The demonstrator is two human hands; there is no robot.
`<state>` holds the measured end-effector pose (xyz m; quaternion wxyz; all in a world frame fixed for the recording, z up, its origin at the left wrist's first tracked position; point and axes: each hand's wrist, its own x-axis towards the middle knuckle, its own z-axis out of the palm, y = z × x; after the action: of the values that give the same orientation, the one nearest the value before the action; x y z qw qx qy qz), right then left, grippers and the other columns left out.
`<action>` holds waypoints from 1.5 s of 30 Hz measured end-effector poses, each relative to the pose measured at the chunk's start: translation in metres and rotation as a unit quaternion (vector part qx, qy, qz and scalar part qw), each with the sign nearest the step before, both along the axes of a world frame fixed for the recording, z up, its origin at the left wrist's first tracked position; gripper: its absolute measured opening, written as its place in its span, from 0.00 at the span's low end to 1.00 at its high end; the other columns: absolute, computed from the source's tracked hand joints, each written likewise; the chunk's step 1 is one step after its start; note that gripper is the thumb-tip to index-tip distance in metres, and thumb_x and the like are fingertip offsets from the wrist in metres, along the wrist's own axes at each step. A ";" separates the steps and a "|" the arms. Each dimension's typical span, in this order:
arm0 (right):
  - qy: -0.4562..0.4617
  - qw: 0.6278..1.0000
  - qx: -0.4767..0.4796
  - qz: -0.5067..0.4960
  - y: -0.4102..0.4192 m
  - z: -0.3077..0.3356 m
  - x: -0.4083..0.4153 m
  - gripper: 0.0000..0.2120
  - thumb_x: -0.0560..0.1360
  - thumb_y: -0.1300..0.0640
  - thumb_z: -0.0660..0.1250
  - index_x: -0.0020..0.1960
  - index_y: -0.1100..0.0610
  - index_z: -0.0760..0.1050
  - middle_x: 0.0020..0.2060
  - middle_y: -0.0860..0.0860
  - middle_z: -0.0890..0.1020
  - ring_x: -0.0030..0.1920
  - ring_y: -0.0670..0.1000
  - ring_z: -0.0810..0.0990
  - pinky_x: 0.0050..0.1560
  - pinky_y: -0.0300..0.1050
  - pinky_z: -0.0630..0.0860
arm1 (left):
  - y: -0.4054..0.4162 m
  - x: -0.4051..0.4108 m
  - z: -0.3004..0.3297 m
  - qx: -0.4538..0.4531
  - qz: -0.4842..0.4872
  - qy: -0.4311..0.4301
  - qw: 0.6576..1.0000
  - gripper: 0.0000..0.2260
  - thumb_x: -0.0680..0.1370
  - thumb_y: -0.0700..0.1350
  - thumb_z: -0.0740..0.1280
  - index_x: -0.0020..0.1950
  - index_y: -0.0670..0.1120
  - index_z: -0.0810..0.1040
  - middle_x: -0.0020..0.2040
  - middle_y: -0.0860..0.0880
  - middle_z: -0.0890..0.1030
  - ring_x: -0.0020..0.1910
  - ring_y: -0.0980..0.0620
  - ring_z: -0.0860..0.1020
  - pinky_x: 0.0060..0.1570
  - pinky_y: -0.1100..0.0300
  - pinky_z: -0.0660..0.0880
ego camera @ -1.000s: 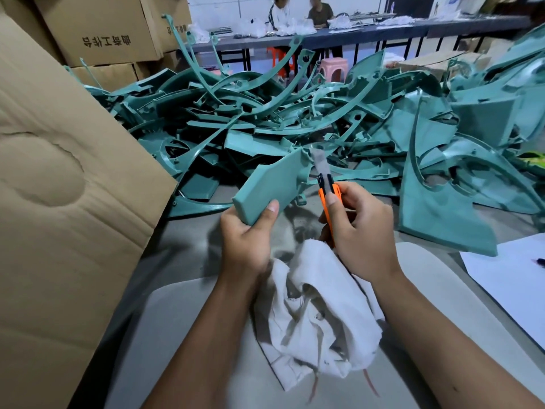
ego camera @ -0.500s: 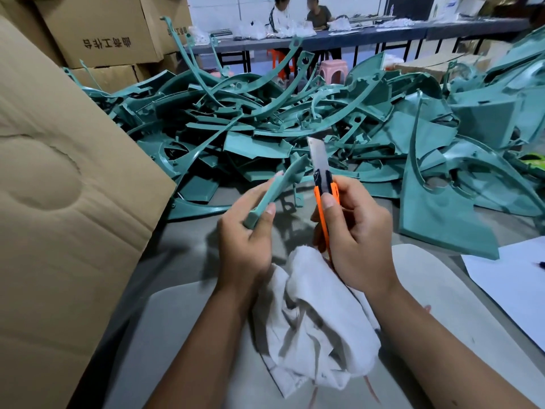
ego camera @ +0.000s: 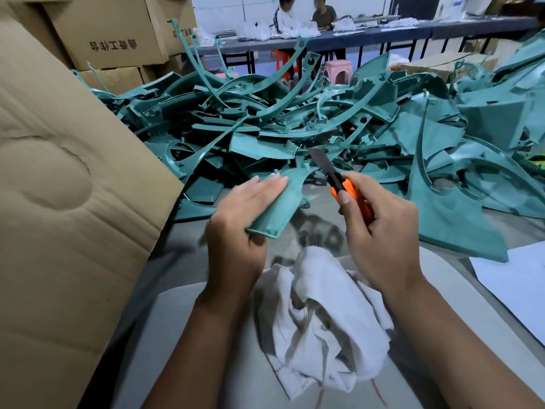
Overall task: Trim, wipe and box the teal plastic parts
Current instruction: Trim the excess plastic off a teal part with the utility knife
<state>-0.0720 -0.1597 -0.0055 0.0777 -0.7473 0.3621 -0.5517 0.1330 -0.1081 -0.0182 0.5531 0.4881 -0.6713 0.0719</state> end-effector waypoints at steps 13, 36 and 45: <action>-0.116 0.988 -0.087 -0.060 0.011 0.006 0.002 0.07 0.84 0.62 0.62 0.55 0.63 0.79 0.41 0.46 0.74 0.39 0.43 0.72 0.41 0.35 0.64 | 0.016 -0.017 0.029 -0.140 0.101 -0.106 0.979 0.17 0.78 0.35 0.73 0.67 0.43 0.82 0.67 0.47 0.81 0.66 0.41 0.76 0.62 0.40 0.73; -0.321 0.833 0.328 0.310 0.006 0.016 0.004 0.27 0.72 0.55 0.78 0.70 0.53 0.78 0.35 0.63 0.73 0.22 0.51 0.69 0.24 0.38 0.66 | 0.007 -0.018 0.025 0.036 -0.049 0.468 0.882 0.23 0.86 0.44 0.61 0.82 0.51 0.61 0.74 0.43 0.73 0.68 0.49 0.78 0.68 0.44 0.75; -0.105 0.970 0.200 0.096 0.006 0.006 0.005 0.12 0.77 0.34 0.69 0.52 0.41 0.75 0.31 0.46 0.73 0.29 0.43 0.69 0.33 0.35 0.67 | 0.003 -0.032 0.027 0.123 -0.052 0.557 0.820 0.16 0.80 0.36 0.69 0.67 0.42 0.75 0.59 0.44 0.85 0.57 0.44 0.84 0.58 0.42 0.81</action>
<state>-0.0667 -0.1532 0.0007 0.3152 -0.6858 0.3818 -0.5334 0.1006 -0.1046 0.0088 0.7709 0.4732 -0.2770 -0.3241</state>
